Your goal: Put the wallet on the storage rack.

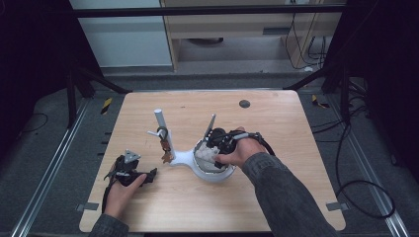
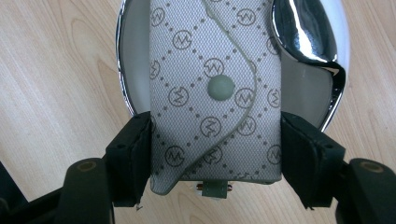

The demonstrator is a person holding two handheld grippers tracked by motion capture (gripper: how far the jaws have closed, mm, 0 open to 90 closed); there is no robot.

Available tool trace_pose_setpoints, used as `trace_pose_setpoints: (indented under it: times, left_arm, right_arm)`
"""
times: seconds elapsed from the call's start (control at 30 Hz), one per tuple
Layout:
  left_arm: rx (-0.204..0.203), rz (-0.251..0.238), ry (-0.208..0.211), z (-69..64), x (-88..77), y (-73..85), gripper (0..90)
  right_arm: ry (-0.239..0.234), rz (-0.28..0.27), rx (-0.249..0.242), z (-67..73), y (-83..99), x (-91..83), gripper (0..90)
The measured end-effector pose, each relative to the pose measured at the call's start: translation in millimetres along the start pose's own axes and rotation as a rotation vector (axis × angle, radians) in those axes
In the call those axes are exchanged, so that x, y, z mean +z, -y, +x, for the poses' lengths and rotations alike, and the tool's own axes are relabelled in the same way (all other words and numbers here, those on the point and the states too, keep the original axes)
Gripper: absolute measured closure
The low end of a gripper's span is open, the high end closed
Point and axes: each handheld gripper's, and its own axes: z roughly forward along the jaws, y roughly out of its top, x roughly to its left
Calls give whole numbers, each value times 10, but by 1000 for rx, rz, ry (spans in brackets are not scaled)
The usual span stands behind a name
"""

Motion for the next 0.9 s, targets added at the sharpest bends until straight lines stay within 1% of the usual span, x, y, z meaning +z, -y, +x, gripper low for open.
trace_pose_setpoints:
  times: [0.23, 0.27, 0.4, 0.7, 0.83, 0.9]
  left_arm:
    - [0, -2, 0, 0, 2, 0, 18]
    - [0, -2, 0, 0, 2, 0, 19]
    - [0, -2, 1, -1, 2, 0, 18]
    - [1, -2, 1, -1, 2, 0, 19]
    - [1, -2, 1, -1, 2, 0, 19]
    - [1, -2, 2, -1, 2, 0, 18]
  right_arm:
    - [2, 2, 6, 0, -5, 37, 316]
    - [2, 3, 0, -4, -4, 46, 316]
    - [8, 2, 5, 2, -14, 54, 315]
    - [5, 1, -1, -11, -24, 83, 314]
    - [6, 5, 5, -9, -31, 93, 314]
    - [5, 6, 0, -13, -32, 97, 314]
